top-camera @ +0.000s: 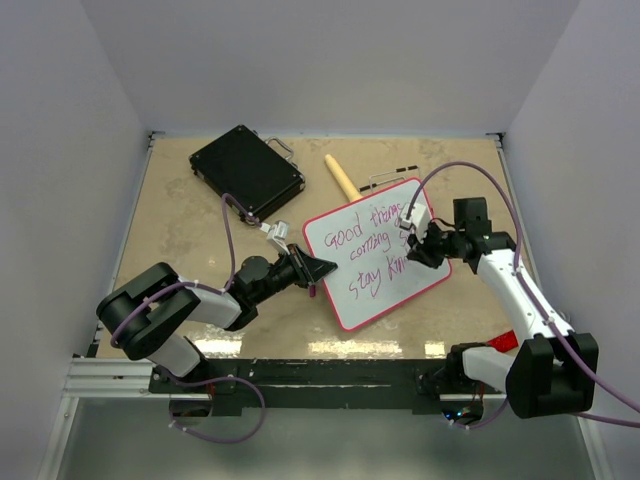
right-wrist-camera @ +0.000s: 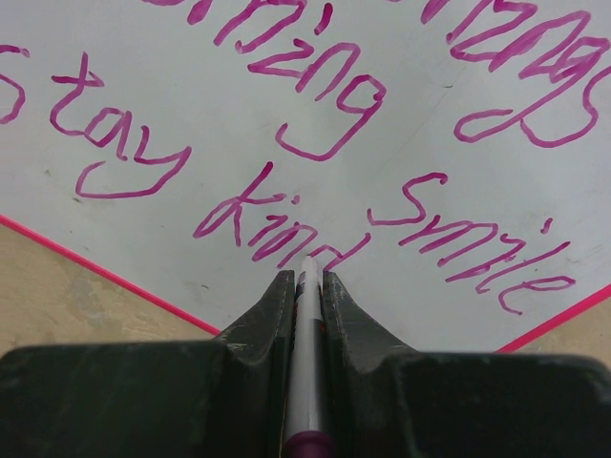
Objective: Write a sentence on the whiteboard
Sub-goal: Write on the whiteboard with the whiteboard marker without the cap.
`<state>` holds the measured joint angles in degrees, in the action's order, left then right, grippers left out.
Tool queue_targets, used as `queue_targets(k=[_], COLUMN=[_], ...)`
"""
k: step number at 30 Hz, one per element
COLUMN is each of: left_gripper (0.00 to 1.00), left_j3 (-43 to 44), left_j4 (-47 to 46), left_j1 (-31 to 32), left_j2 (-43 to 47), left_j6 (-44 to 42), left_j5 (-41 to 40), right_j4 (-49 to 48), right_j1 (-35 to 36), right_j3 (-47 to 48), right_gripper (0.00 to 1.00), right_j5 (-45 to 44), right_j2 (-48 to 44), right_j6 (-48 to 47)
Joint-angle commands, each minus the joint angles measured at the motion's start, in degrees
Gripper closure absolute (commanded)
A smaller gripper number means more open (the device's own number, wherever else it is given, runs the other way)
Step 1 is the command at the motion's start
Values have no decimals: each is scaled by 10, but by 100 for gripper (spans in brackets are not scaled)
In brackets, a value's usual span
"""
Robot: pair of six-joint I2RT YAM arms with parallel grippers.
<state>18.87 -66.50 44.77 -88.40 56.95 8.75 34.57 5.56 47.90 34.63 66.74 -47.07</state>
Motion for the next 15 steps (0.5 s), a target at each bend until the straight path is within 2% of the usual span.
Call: queue_targets(k=[1, 15], left_gripper=[100, 100], left_j3=[13, 10], left_j4=[-50, -47], left_j1=[2, 2], left_j2=[2, 11], left_j6=[-33, -33], left_j5=[22, 21], right_j4=[38, -6], right_j1=[2, 1], right_j3=[13, 7], right_gripper=[100, 100], right_j5=[17, -26], right_j2=[5, -6], right_j6=[-30, 10])
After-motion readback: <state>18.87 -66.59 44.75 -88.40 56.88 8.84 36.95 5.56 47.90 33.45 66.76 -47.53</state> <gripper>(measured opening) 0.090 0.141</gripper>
